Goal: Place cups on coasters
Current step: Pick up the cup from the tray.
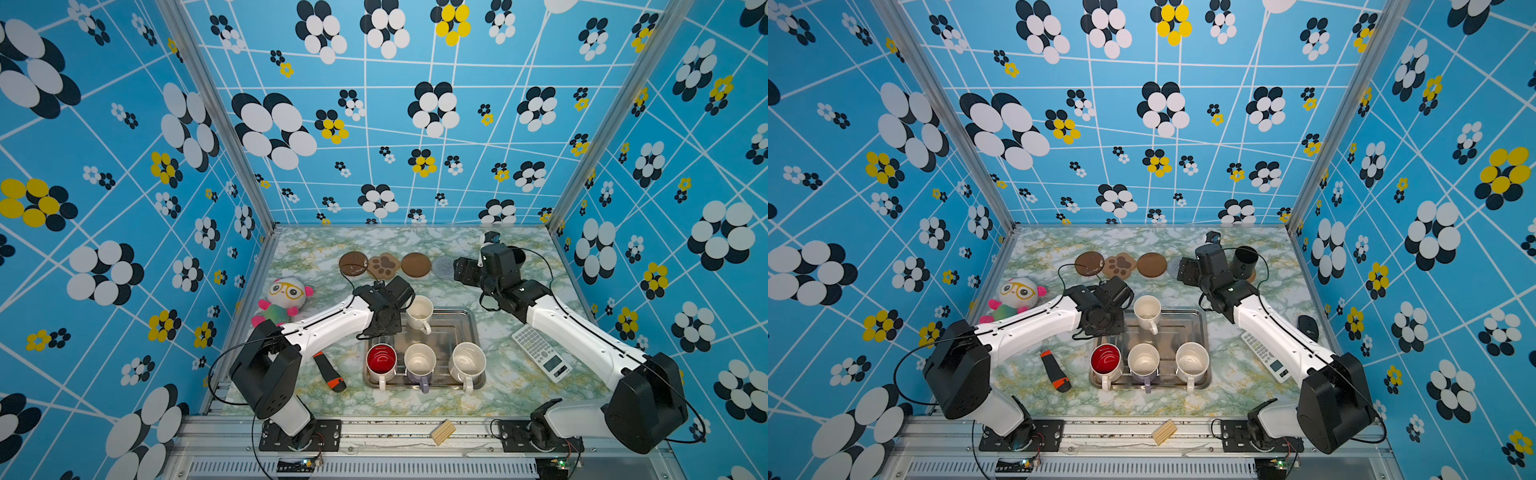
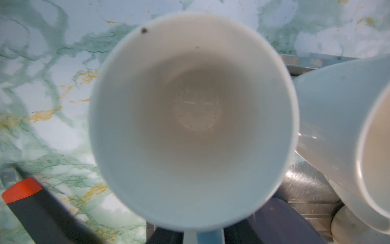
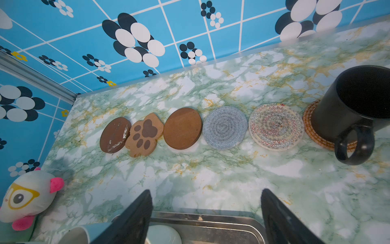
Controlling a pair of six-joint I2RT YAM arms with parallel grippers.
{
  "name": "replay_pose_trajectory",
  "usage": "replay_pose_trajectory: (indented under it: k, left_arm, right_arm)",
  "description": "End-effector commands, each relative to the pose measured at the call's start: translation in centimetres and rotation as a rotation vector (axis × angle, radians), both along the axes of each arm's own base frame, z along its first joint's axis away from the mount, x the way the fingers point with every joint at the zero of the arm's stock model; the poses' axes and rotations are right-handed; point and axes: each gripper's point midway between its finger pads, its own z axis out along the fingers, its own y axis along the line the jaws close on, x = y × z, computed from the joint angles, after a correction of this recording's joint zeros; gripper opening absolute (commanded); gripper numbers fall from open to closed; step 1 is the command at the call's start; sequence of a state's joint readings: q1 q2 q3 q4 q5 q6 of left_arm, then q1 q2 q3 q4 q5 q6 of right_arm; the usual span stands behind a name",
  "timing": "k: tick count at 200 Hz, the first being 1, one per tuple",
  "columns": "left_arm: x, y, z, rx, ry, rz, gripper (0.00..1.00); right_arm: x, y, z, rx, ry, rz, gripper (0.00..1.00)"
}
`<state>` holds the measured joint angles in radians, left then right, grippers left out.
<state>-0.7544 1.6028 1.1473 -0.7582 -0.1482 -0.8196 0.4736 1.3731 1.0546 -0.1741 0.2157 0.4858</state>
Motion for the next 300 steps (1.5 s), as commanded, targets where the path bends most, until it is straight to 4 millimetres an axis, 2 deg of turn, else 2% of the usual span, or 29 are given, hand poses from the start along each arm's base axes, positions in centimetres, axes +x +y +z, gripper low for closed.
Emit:
replay_pose_trajectory:
  k: [1,27,71,129,155,185,247,300]
  left_arm:
    - [-0.1,0.9,-1.0,0.038,0.013,0.010,0.31]
    - [-0.2,0.9,-1.6,0.045,0.031,0.007,0.30]
    - [-0.3,1.1,-1.9,0.063,0.037,0.007,0.22]
    - [-0.1,1.2,-1.6,0.066,0.025,0.004,0.00]
    - [0.0,1.4,-1.4,0.081,0.019,0.004,0.00]
    - [0.5,2.0,0.2,0.094,-0.049,0.030,0.00]
    - [1.6,2.4,4.9,0.050,-0.190,0.042,0.00]
    - [4.8,3.9,7.7,0.057,-0.263,0.058,0.00]
  right_arm:
    - [0.0,-0.5,0.4,-0.007,-0.019,-0.010,0.83]
    - [0.0,-0.5,0.2,-0.007,-0.015,-0.009,0.83]
    - [0.1,-0.6,0.1,-0.007,-0.012,-0.011,0.83]
    - [0.1,-0.5,0.0,-0.005,-0.010,-0.010,0.82]
    - [0.0,-0.5,0.0,-0.005,-0.009,-0.009,0.82]
    - [0.0,-0.5,0.1,-0.004,-0.011,-0.010,0.83]
    - [0.0,-0.5,0.3,0.002,-0.013,-0.007,0.83]
    - [0.0,-0.4,0.3,0.000,-0.012,0.000,0.83]
